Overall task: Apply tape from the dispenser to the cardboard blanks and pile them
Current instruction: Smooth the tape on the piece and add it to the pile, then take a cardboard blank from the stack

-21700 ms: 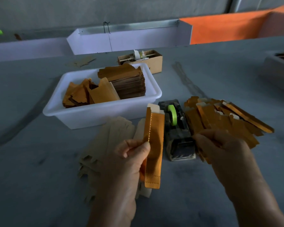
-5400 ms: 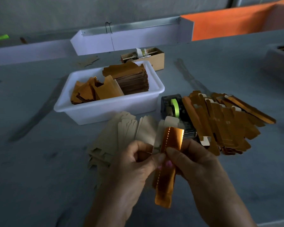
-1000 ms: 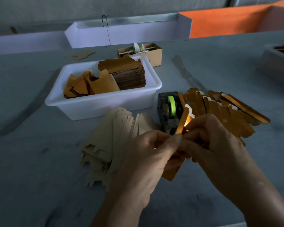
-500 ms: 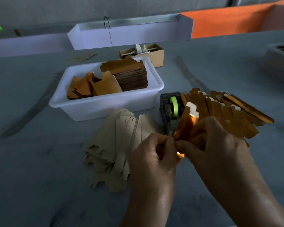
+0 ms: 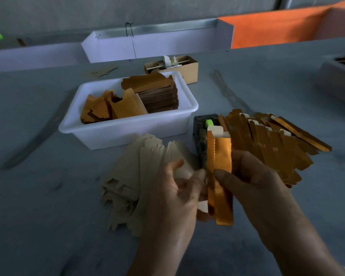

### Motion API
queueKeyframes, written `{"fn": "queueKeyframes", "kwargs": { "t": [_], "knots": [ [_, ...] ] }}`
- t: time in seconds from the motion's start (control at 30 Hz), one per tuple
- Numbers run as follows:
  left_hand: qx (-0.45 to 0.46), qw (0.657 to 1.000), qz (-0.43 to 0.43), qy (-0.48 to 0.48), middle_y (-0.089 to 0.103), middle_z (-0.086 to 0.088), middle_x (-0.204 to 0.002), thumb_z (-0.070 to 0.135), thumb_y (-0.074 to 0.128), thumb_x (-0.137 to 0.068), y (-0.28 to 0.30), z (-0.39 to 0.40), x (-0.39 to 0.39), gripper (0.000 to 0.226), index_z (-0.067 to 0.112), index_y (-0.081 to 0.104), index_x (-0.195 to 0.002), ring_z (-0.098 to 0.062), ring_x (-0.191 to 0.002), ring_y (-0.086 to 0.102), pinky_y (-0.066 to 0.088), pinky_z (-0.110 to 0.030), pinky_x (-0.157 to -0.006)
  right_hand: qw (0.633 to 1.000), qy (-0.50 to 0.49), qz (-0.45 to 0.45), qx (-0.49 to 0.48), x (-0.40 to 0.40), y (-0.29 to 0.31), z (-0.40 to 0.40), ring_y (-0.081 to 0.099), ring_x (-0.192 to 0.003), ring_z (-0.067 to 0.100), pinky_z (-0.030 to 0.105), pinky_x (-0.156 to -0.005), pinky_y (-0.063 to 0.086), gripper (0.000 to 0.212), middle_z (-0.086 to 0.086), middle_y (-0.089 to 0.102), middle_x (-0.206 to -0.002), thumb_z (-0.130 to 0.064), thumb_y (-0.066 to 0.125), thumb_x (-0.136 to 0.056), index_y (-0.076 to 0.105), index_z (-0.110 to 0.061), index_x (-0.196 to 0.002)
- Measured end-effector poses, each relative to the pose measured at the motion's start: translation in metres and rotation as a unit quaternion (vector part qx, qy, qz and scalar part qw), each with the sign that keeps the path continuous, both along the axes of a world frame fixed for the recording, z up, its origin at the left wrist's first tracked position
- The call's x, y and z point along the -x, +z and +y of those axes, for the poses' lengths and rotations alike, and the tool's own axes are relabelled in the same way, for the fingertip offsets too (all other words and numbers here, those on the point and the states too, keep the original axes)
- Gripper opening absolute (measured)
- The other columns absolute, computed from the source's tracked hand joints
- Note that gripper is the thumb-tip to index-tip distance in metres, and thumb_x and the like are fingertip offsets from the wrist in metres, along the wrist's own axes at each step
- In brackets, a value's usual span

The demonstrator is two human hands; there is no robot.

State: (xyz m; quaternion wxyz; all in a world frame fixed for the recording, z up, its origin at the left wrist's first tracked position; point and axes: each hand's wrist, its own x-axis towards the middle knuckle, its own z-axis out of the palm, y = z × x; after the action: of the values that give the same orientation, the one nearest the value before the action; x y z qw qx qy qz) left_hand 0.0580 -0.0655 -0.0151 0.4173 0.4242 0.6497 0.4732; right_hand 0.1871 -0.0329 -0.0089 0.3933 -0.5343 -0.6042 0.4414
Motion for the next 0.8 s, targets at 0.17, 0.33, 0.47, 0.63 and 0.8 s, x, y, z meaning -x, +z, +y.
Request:
{"fn": "queueKeyframes", "kwargs": {
  "t": [0.17,0.33,0.47,0.63,0.8],
  "knots": [
    [0.058,0.876,0.475,0.065,0.055,0.002,-0.108,0.06,0.039,-0.084,-0.004,0.013,0.018,0.047,0.024,0.054,-0.109,-0.017,-0.099,0.053,0.047,-0.033,-0.081,0.97,-0.124,-0.164,-0.131,-0.022,0.005,0.036,0.06,-0.062,-0.002,0.008,-0.042,0.037,0.007,-0.009,0.057,-0.069,-0.023,0.055,-0.09,0.058,-0.026,-0.096],
    [0.137,0.797,0.587,0.051,0.039,-0.003,-0.114,0.062,0.052,-0.083,-0.013,0.025,0.012,0.051,0.02,0.043,-0.109,-0.021,-0.109,0.037,0.035,-0.032,-0.088,0.93,-0.225,-0.271,-0.105,-0.035,0.011,0.07,0.051,-0.099,0.03,0.035,-0.078,0.04,0.033,0.01,0.056,-0.107,-0.03,0.054,-0.089,0.056,-0.014,-0.118],
    [0.141,0.803,0.576,0.053,0.041,-0.002,-0.114,0.052,0.052,-0.089,-0.016,0.028,0.019,0.037,0.02,0.052,-0.108,-0.023,-0.111,0.04,0.035,-0.034,-0.088,0.93,-0.215,-0.264,-0.141,-0.03,0.003,0.05,0.051,-0.107,0.028,0.033,-0.084,0.043,0.036,0.011,0.055,-0.123,-0.024,0.058,-0.088,0.057,-0.014,-0.122],
    [0.135,0.828,0.54,0.068,0.052,-0.003,-0.115,0.034,0.05,-0.096,-0.008,0.028,0.021,0.022,0.021,0.049,-0.113,-0.023,-0.109,0.049,0.038,-0.034,-0.089,0.931,-0.219,-0.235,-0.172,-0.03,-0.01,0.021,0.042,-0.09,0.004,0.003,-0.06,0.025,0.032,0.004,0.057,-0.122,-0.019,0.061,-0.088,0.061,-0.015,-0.119],
    [0.069,0.89,0.442,0.094,0.062,-0.002,-0.102,0.025,0.049,-0.097,-0.002,0.025,0.031,0.015,0.016,0.054,-0.108,-0.021,-0.093,0.058,0.047,-0.034,-0.079,0.945,-0.194,-0.163,-0.204,-0.02,-0.002,0.004,0.049,-0.075,-0.014,-0.003,-0.061,0.035,0.022,-0.009,0.058,-0.1,-0.019,0.062,-0.085,0.066,-0.02,-0.107]
  ]
}}
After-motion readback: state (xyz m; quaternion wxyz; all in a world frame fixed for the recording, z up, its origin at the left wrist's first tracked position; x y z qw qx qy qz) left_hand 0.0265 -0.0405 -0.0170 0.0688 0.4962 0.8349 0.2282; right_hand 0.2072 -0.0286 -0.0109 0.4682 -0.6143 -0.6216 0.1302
